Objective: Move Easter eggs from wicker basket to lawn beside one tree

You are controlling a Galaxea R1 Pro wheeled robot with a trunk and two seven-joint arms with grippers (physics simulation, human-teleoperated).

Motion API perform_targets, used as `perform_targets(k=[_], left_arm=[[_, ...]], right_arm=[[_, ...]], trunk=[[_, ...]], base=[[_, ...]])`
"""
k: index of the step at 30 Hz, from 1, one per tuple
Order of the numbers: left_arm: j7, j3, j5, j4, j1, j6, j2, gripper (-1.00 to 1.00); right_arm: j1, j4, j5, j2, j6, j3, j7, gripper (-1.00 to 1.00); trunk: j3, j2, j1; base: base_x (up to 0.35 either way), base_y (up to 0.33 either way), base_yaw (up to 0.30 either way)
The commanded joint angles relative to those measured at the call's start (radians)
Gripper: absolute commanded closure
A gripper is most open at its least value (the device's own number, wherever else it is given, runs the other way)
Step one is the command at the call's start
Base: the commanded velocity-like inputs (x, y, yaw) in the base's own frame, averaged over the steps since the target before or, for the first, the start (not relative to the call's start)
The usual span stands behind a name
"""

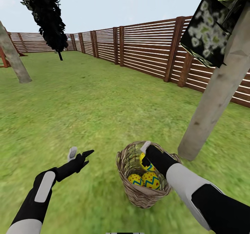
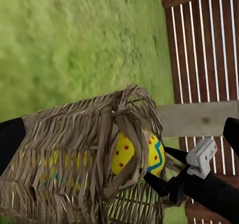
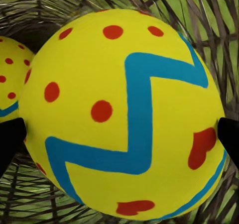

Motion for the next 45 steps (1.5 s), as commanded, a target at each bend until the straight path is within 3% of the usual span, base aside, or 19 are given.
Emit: perform_targets(k=[1,7,10,13,22,27,31,35,39,45], left_arm=[[-0.005,0.004,-0.002,0.001,-0.001,0.005,0.001,-1.0],[-0.005,0.006,-0.004,0.001,-0.001,0.003,0.001,-1.0],[0.002,0.001,-0.01,-0.001,-0.002,0.002,0.001,-1.0],[0.005,0.0,-0.014,0.0,-0.001,0.003,0.008,-1.0],[0.007,0.001,-0.016,0.001,-0.002,0.003,0.011,-1.0],[0.007,0.002,-0.016,0.002,-0.002,0.003,0.014,-1.0],[0.007,0.003,-0.016,0.003,-0.002,0.003,0.015,-1.0],[0.008,0.003,-0.016,0.003,-0.002,0.003,0.016,-1.0],[0.011,0.005,-0.016,0.013,-0.004,0.002,0.016,-1.0],[0.011,0.005,-0.016,0.037,-0.005,0.002,0.036,-1.0]], right_arm=[[-0.001,-0.001,0.011,-0.001,0.008,0.004,0.008,1.0],[-0.001,-0.001,0.008,0.0,0.01,0.003,0.009,1.0],[-0.001,0.001,0.007,-0.001,0.011,0.003,0.031,1.0],[-0.001,0.003,0.007,-0.002,0.024,0.003,0.075,1.0],[-0.001,-0.001,0.006,0.001,0.034,0.004,0.083,1.0],[-0.001,-0.059,0.014,-0.004,0.153,0.004,0.256,1.0],[-0.001,-0.086,0.014,-0.013,0.181,0.003,0.279,1.0],[-0.001,-0.201,0.013,-0.055,0.264,0.005,0.283,1.0],[-0.001,-0.244,0.019,-0.105,0.285,0.005,0.441,1.0],[-0.001,-0.304,0.016,-0.127,0.286,0.005,0.479,1.0]], trunk=[[-0.001,0.0,0.0],[-0.001,0.0,0.0],[0.011,0.0,-0.002],[0.02,0.021,-0.013],[0.048,0.084,-0.048],[0.064,0.119,-0.067],[0.077,0.147,-0.082],[0.089,0.175,-0.097],[0.102,0.203,-0.113],[0.12,0.245,-0.136]], base=[[0.0,0.0,0.0],[0.0,0.0,0.0],[0.0,0.0,0.0],[0.0,0.0,0.0],[0.0,0.0,0.0],[0.0,0.0,0.0],[0.0,0.0,0.0],[0.0,0.0,0.0],[0.0,0.0,0.0],[0.0,0.0,0.0]])
